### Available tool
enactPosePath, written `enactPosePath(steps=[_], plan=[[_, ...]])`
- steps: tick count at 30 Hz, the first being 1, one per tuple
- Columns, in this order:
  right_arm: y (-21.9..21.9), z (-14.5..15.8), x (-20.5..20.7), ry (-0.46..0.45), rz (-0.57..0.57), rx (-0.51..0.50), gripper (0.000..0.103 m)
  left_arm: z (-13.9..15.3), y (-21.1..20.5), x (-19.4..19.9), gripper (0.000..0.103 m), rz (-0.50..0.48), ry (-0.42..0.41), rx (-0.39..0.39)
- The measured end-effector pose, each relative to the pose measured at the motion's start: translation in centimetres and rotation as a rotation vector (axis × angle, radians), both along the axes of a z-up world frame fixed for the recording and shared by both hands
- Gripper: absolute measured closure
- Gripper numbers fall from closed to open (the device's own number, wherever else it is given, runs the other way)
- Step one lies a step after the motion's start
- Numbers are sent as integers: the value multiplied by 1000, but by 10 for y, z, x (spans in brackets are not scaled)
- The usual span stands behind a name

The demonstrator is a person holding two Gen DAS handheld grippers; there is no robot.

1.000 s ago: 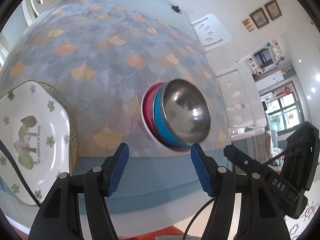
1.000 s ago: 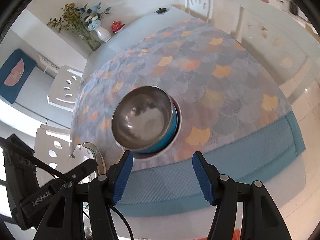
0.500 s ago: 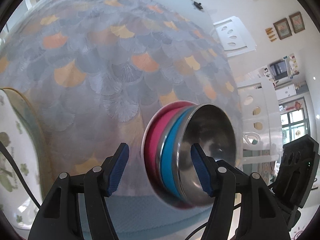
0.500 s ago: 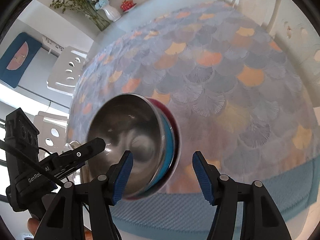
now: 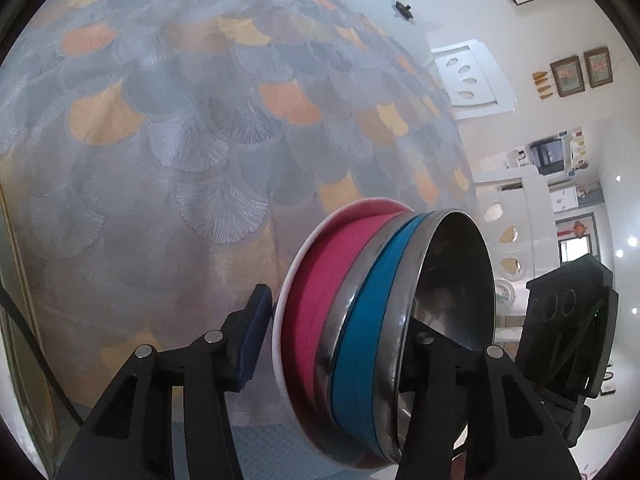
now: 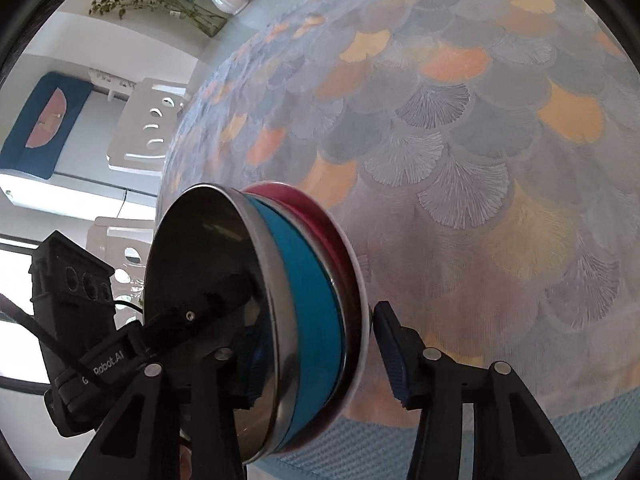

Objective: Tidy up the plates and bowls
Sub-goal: 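Close both grippers on the rim of the nested bowl stack and lift, then carry the nested bowl stack over the white floral plate stack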

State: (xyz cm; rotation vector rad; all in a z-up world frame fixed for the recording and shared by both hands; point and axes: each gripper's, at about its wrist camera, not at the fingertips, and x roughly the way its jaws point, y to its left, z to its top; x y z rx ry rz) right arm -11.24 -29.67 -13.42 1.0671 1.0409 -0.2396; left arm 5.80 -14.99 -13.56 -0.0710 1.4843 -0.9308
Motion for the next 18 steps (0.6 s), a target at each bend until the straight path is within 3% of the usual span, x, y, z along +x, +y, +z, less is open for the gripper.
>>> enactPosePath(steps=[4, 10, 18], plan=[[-2, -1, -2, -23, -2, 5, 56, 1, 3, -1, 56, 3, -11, -9], [4, 5, 0, -5, 12, -54, 56, 11, -3, -13, 56, -20, -98, 32], [10, 15, 3, 39, -11, -75, 56, 20, 7, -15, 58, 76, -85, 37]])
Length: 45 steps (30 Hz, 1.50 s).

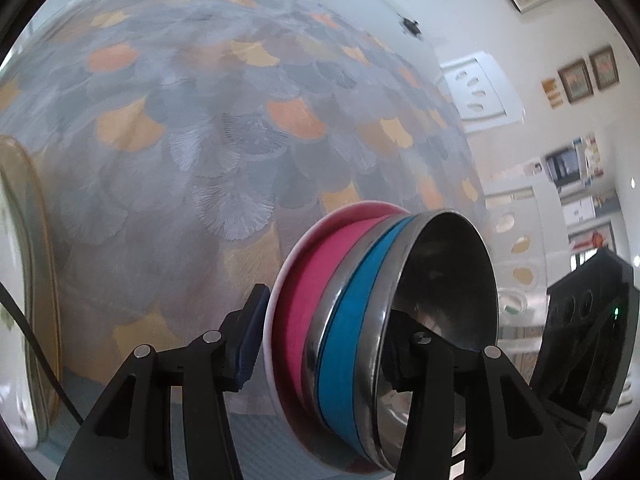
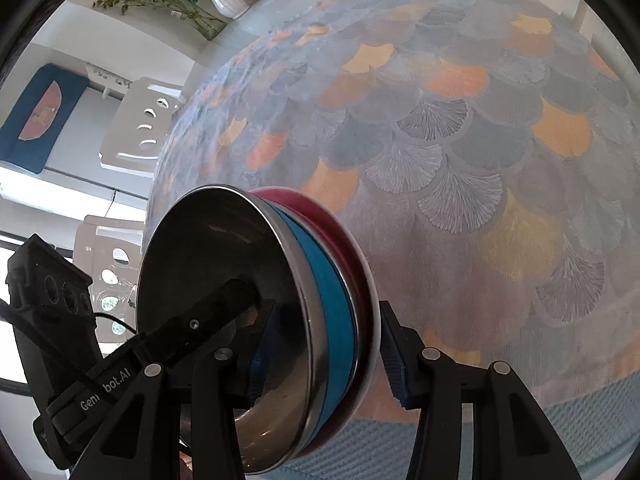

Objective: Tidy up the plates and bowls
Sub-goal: 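Carry the nested bowl stack over the white floral plate stack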

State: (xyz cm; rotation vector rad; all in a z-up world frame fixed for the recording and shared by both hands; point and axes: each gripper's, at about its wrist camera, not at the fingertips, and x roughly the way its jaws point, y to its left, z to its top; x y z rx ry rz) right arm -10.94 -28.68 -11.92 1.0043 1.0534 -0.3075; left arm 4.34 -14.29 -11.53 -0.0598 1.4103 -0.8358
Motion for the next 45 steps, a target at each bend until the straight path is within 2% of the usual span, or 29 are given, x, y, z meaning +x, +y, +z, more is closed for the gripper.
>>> enactPosePath(steps=[5, 13, 18, 25, 29, 33, 45], plan=[[3, 11, 5, 1, -7, -8, 56, 14, 10, 1, 58, 49, -13, -17], [25, 50, 26, -37, 32, -43, 56, 60, 44, 11, 58, 135, -86, -51], [56, 79, 47, -77, 71, -60, 56, 95, 81, 28, 58, 197, -136, -65], [120, 102, 89, -103, 124, -41, 56, 125, 141, 60, 58, 225, -180, -19], [156, 103, 109, -84, 131, -26, 56, 126, 176, 80, 58, 219, -170, -18], [185, 94, 124, -49, 128, -15, 56, 114, 200, 98, 58, 201, -144, -12], [222, 44, 151, 88, 103, -3, 56, 58, 225, 126, 58, 119, -47, 20]])
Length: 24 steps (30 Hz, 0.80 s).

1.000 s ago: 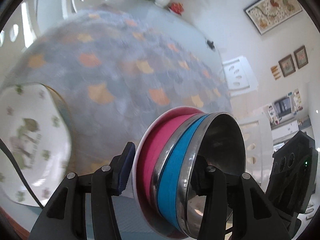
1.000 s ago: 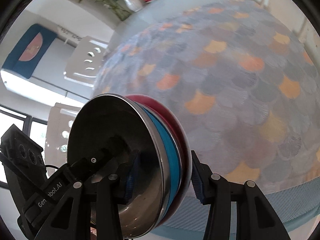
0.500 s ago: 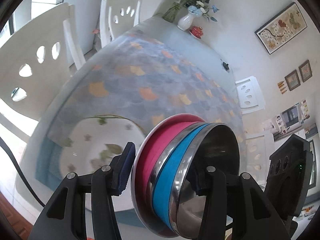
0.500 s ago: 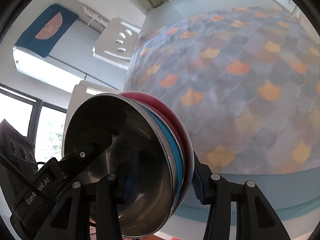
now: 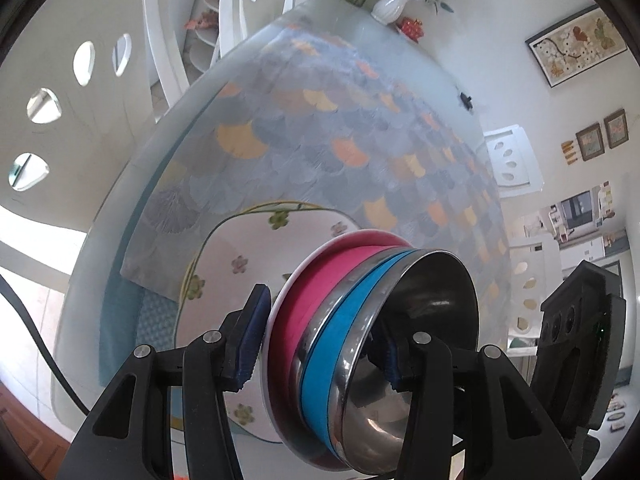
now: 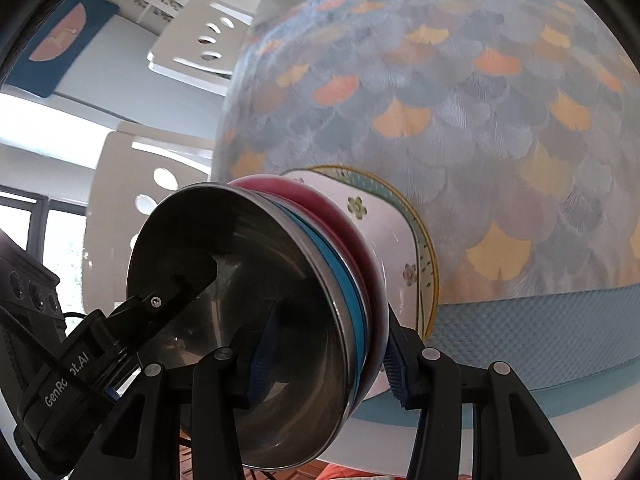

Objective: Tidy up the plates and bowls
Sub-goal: 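Carry the nested bowl stack over the white floral plate stack, then lower the bowl stack onto the center of the plates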

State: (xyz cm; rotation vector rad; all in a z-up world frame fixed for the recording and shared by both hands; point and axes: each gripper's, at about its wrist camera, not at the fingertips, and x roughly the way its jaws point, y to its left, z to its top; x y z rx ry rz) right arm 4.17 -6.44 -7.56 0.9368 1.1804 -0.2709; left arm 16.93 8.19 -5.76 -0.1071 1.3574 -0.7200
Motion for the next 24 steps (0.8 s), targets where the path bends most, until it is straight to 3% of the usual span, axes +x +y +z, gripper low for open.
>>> enactPosePath(steps=[10, 17, 24], plan=[[1, -20, 13, 55, -29, -2, 56, -20, -3, 13, 58, -63, 26, 13], [3, -19, 17, 53, -38, -18, 56, -21, -3, 17, 58, -72, 31, 1], [-3, -15, 6, 22, -60, 41, 54, -13, 6, 22, 58, -89, 6, -30]])
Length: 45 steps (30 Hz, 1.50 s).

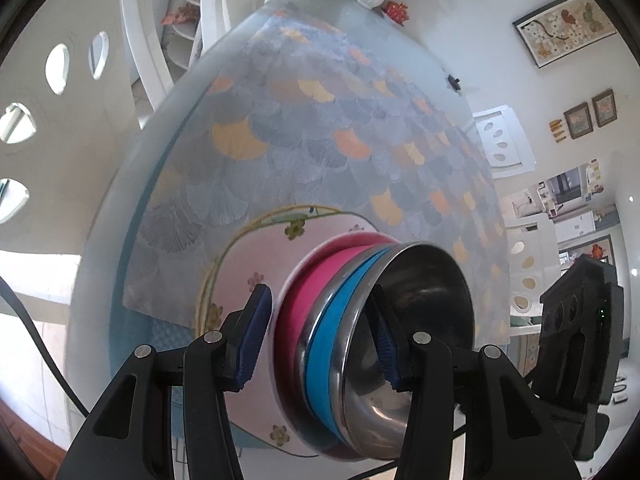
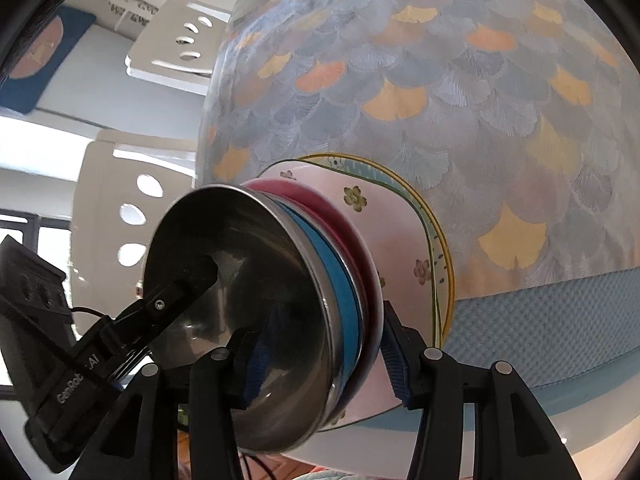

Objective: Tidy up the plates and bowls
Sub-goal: 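Lower the bowl stack onto the center of the plates, then open both grippers and pull them back from the bowls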

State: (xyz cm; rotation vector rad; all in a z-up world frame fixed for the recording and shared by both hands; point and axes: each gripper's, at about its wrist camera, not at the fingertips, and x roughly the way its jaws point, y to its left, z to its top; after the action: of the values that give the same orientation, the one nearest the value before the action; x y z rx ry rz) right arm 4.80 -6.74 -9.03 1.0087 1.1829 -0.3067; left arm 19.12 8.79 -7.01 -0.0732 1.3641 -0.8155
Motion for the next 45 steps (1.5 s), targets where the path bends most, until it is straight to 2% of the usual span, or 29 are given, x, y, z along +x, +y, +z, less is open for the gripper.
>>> enactPosePath(steps=[10, 14, 17, 21, 25, 29, 33, 38, 45], plan=[[6, 48, -24, -105, -30, -83, 49, 32, 16, 2, 58, -25, -56, -68], [20, 77, -37, -135, -23, -184, 49, 55, 7, -11, 58, -78, -137, -85], [38, 101, -45, -161, 15, -296, 48, 79, 3, -28, 58, -113, -243, -81], [59, 131, -50, -170, 86, -473, 47, 107, 5, -47, 56, -108, -341, -81], [58, 148, -55, -142, 109, -565, 47, 134, 12, -66, 56, -81, -416, -87], [48, 161, -58, -103, 144, -572, 47, 155, 17, -93, 53, -25, -462, -66], [45, 171, -81, -86, 132, -550, 47, 157, 21, -117, 53, 13, -428, -56], [54, 164, -121, -111, 120, -473, 45, 159, 30, -150, 53, 27, -429, -19], [75, 170, -157, -79, 124, -548, 45, 168, 42, -193, 53, 48, -491, 31]])
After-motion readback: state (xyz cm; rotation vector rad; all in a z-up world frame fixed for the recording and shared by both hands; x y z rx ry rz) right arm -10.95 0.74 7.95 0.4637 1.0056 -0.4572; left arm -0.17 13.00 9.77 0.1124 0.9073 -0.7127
